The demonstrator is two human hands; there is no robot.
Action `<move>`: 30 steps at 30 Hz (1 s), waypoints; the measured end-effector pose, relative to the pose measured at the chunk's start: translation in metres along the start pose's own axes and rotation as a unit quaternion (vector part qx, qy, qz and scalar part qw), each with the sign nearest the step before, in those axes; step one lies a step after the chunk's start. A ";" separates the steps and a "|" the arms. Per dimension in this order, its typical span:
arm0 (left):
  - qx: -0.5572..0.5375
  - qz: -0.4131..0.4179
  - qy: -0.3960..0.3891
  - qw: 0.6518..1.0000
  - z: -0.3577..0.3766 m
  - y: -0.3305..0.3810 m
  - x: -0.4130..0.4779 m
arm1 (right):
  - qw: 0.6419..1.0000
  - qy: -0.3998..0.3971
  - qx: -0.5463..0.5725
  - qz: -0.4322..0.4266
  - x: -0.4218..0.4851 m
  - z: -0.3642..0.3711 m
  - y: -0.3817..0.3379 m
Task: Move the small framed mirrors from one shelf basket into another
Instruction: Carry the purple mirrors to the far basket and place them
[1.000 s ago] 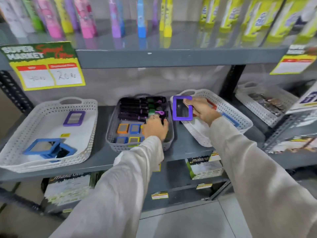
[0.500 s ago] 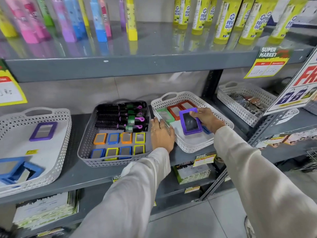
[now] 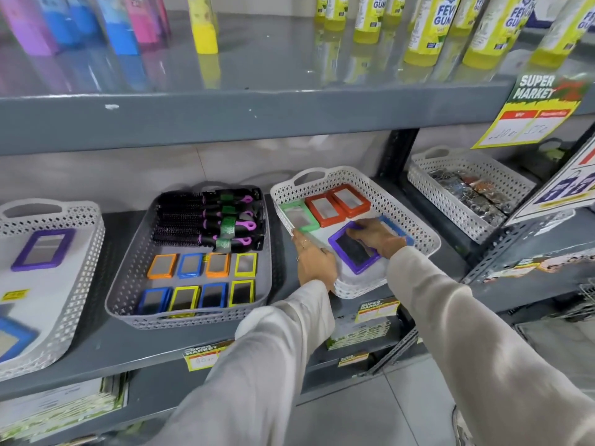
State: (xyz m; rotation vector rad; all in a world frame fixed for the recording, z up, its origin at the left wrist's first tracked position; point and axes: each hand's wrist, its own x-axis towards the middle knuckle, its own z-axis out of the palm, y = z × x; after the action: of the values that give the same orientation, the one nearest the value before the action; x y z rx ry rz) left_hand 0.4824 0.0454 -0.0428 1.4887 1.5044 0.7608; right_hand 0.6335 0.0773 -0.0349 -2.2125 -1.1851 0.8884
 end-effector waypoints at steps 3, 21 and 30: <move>-0.012 0.001 0.002 1.000 0.001 -0.005 0.003 | 0.999 0.025 -0.032 0.002 0.004 0.006 0.004; 0.013 -0.007 0.007 1.000 0.000 -0.005 0.002 | 0.968 0.100 -0.231 -0.020 0.010 0.031 -0.005; 0.031 -0.014 -0.001 0.999 -0.001 -0.004 0.002 | 0.934 0.086 -0.340 -0.071 0.004 0.026 -0.006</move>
State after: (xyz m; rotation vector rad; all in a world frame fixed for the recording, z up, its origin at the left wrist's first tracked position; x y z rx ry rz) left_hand 0.4796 0.0474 -0.0464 1.5107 1.5555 0.7022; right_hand 0.6134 0.0865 -0.0499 -2.6000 -1.7238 0.2181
